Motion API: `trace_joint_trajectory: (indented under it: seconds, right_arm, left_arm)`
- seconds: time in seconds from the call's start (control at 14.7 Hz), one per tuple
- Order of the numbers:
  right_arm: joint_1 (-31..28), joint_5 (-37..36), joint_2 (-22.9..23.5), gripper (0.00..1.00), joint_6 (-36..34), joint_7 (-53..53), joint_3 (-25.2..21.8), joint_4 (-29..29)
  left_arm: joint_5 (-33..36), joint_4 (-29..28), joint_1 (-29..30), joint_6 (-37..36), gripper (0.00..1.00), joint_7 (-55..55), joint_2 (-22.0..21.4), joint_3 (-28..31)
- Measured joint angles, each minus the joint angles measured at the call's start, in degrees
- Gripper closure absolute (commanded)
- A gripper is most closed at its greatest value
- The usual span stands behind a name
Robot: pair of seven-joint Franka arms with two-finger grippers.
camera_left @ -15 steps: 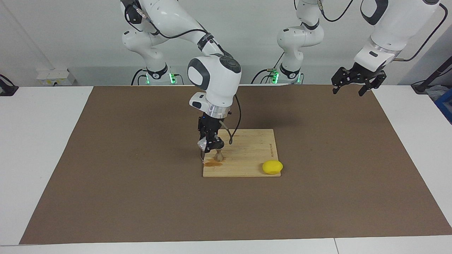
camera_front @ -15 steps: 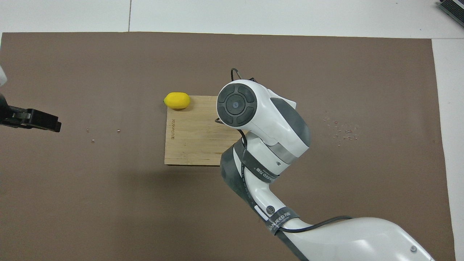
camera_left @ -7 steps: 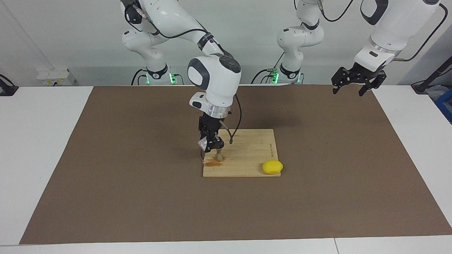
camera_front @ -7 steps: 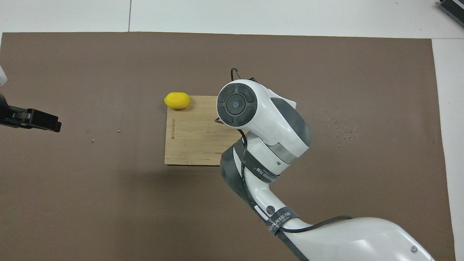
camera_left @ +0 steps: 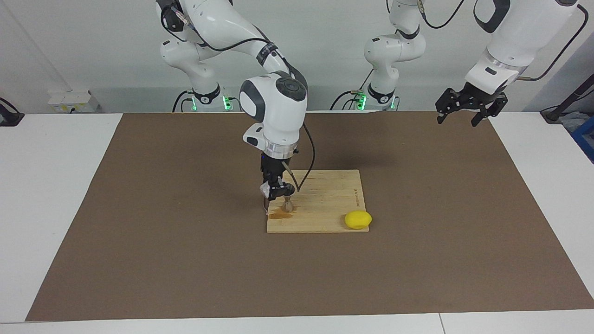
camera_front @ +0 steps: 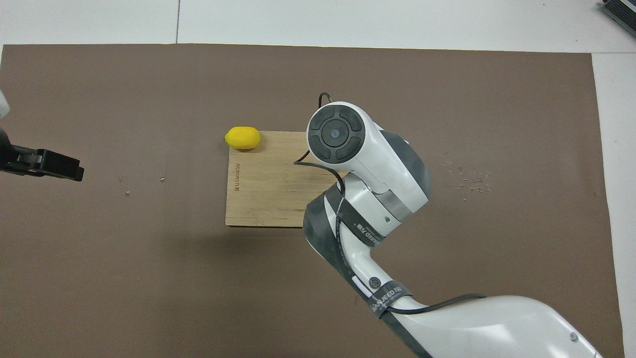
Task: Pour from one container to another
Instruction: 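Tilt the clear glass with the right gripper to pour into the dark cup, then tilt the glass upright and lift it away with the right gripper, then lower the clear glass onto the table at its starting spot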
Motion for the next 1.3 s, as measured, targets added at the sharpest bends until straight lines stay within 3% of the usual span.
trace_joint_trajectory:
  seconds: [0.75, 1.02, 1.3]
  right_arm:
    - [-10.19, 15.70, 0.01, 0.88, 0.12, -7.94, -0.10, -1.51]
    - [-16.51, 24.81, -0.29, 0.88, 3.83, -15.41, -0.18, -6.18]
    - [-22.95, 36.20, -2.17, 0.89, 8.71, -27.25, -0.26, -14.42]
  left_arm:
    - [0.00, 0.00, 0.00, 0.00, 0.00, 0.00, 0.00, 0.00]
    - [0.00, 0.00, 0.00, 0.00, 0.00, 0.00, 0.00, 0.00]
    - [0.00, 0.00, 0.00, 0.00, 0.00, 0.00, 0.00, 0.00]
